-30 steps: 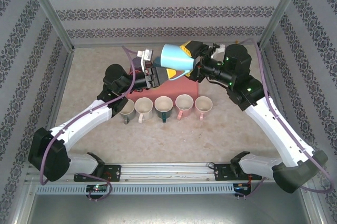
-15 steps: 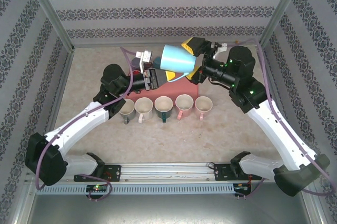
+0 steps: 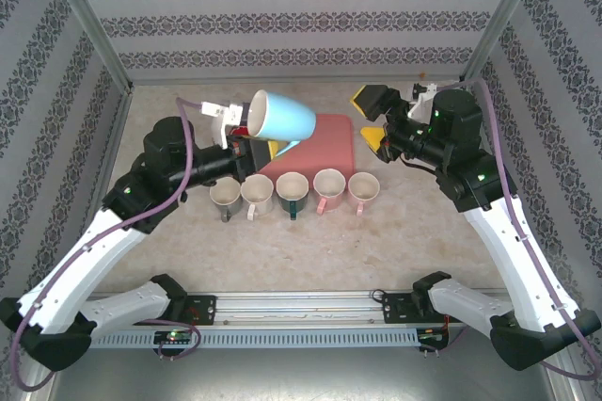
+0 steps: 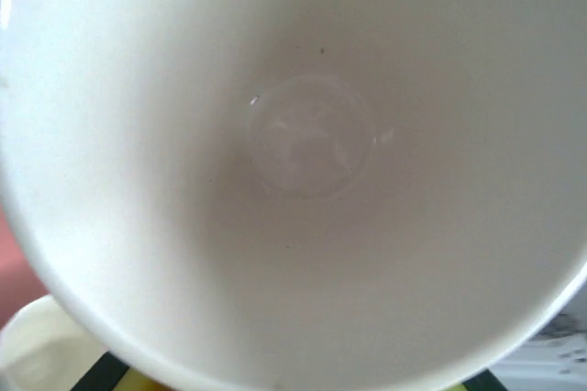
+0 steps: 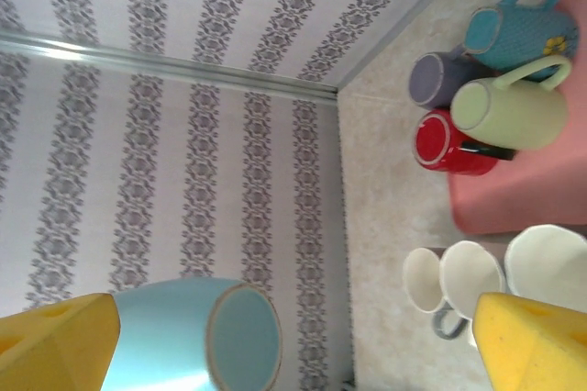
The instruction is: Turn the mug right side up
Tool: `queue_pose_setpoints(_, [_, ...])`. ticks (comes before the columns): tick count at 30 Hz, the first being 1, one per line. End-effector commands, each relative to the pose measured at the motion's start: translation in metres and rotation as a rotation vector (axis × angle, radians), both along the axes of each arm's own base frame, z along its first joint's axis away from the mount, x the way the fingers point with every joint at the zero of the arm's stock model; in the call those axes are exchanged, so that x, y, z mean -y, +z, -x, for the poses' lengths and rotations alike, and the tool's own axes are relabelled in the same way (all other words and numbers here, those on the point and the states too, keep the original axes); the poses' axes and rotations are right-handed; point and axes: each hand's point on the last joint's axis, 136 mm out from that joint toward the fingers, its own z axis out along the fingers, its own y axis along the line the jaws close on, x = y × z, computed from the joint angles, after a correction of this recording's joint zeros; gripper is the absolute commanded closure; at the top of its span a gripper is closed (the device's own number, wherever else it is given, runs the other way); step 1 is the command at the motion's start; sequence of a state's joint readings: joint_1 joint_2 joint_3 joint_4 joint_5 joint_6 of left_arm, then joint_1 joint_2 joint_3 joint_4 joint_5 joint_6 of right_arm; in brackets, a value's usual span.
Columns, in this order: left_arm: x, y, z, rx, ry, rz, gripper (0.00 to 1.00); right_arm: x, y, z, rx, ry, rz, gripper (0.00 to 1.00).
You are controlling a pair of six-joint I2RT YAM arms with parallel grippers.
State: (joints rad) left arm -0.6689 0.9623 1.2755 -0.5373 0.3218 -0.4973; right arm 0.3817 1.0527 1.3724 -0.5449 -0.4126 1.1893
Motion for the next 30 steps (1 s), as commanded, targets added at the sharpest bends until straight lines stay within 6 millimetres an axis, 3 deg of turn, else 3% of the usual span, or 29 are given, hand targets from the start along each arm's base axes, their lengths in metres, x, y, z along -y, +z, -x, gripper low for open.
queue_pose_setpoints(1, [-0.039,-0.039,0.016,0.0,0.09,-0.308,1.0,0.003,-0.001,0.006,0.057,0.042,0.119,0.02])
queue_pose_setpoints(6, [-0.055,-0.07,0.047,-0.037,0.093,-0.429,1.0,-0.001,-0.007,0.01,0.075,0.076,0.231,0.02])
queue_pose_setpoints(13, [-0.05,-0.118,0.075,-0.097,0.053,-0.518,1.0,-0.007,-0.014,0.016,0.103,0.117,0.343,0.02])
queue_pose_setpoints(19, [-0.042,-0.154,0.089,-0.111,0.021,-0.684,1.0,-0.009,-0.024,0.021,0.104,0.143,0.404,0.02])
queue_pose_setpoints(25, [-0.04,-0.19,0.093,-0.172,0.068,-0.682,1.0,-0.008,-0.036,0.026,0.096,0.156,0.453,0.02])
queue_pose_setpoints(30, [-0.058,-0.216,0.096,-0.237,0.16,-0.689,1.0,-0.006,-0.048,0.027,0.08,0.156,0.479,0.02])
